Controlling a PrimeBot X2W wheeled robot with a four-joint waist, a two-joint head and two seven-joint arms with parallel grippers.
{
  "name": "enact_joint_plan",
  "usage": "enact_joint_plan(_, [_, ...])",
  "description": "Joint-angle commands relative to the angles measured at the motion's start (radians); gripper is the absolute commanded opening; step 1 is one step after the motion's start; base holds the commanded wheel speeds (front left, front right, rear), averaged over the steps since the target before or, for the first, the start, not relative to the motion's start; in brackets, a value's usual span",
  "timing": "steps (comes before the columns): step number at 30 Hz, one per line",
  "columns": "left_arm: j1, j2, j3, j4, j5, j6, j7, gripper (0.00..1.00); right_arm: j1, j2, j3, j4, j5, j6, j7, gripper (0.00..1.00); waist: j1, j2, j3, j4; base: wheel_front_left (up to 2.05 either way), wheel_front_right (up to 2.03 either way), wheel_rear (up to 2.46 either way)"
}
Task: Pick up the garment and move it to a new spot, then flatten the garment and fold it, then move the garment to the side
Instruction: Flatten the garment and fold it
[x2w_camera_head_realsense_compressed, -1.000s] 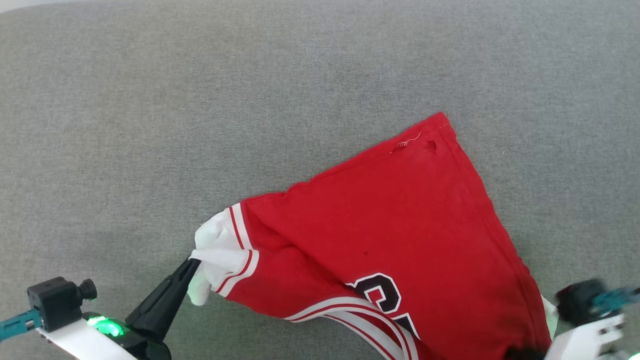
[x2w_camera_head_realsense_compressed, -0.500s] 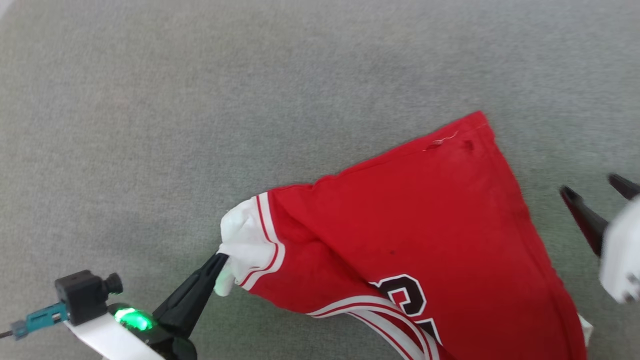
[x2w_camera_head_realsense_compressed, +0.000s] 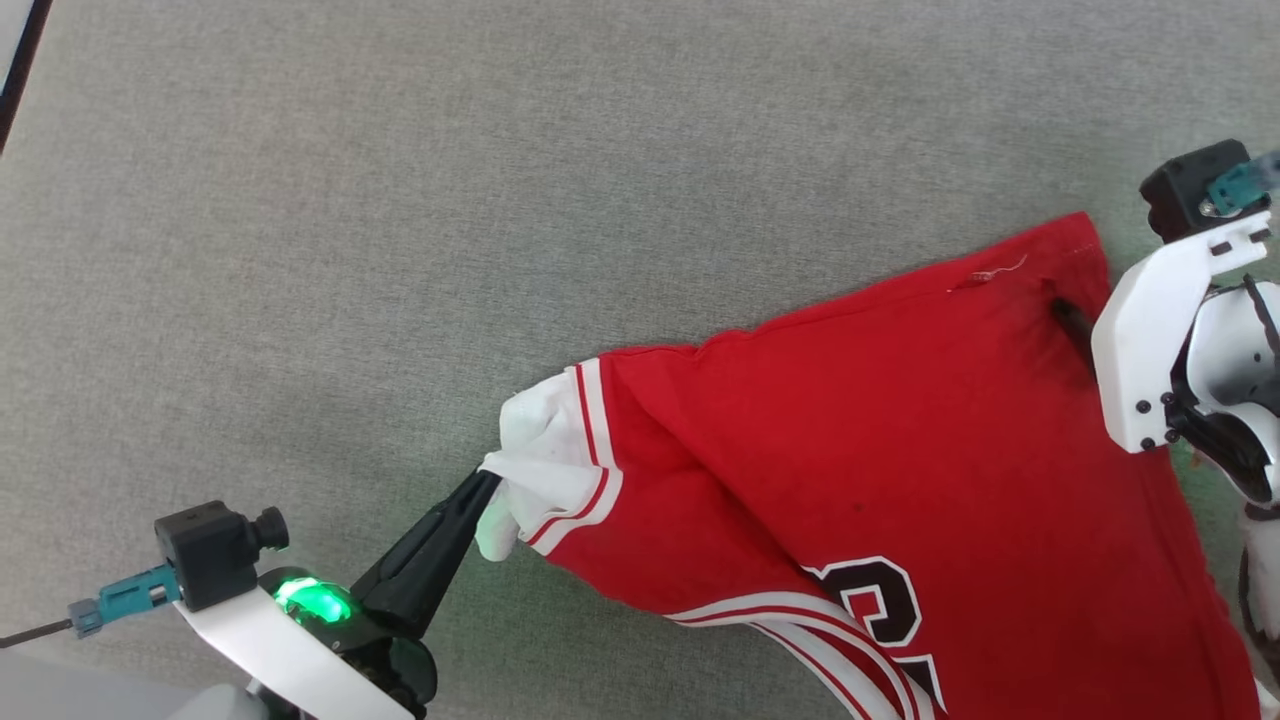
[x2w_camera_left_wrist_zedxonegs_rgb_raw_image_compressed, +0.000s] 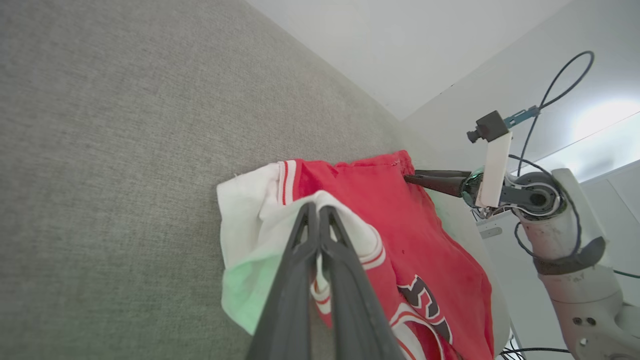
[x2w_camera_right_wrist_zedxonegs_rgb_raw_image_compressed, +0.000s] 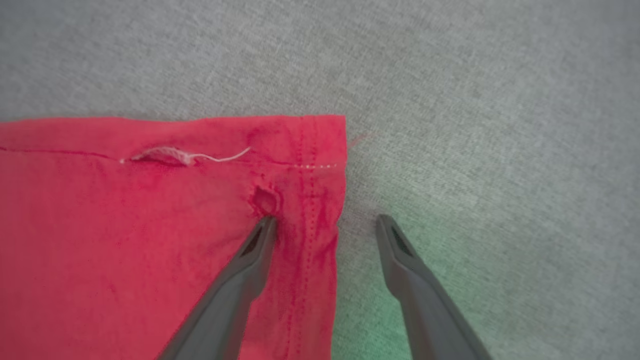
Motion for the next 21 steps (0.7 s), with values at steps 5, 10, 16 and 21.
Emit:
enact_joint_plan(5, [-0.028, -0.001, -0.009, 0.029, -0.002, 0.002, -0.005, 0.0, 0.014, 0.013, 0.042, 0.094, 0.045, 0.0, 0.06, 0.0, 0.0, -0.0001, -0.008, -0.006, 0.0, 0.0, 0.0])
enact_joint_plan(10, [-0.063, -0.001, -0.006, 0.085, 0.0, 0.002, -0.005, 0.0, -0.043, 0.042, 0.041, 0.1, 0.073, 0.0, -0.017, 0.0, 0.0, -0.0001, -0.022, -0.043, 0.0, 0.0, 0.0])
enact_joint_plan(16, [-0.155, 0.038, 0.002, 0.139, -0.014, 0.002, -0.005, 0.0, -0.138, 0.058, 0.015, 0.118, 0.058, 0.0, -0.169, 0.0, 0.0, -0.0001, -0.031, -0.088, 0.0, 0.0, 0.0])
enact_joint_plan(21, [-0.321, 0.101, 0.043, 0.236, -0.058, 0.002, -0.005, 0.0, -0.282, 0.087, -0.066, 0.163, -0.001, 0.0, -0.295, 0.0, 0.0, -0.0001, -0.011, -0.143, 0.0, 0.0, 0.0])
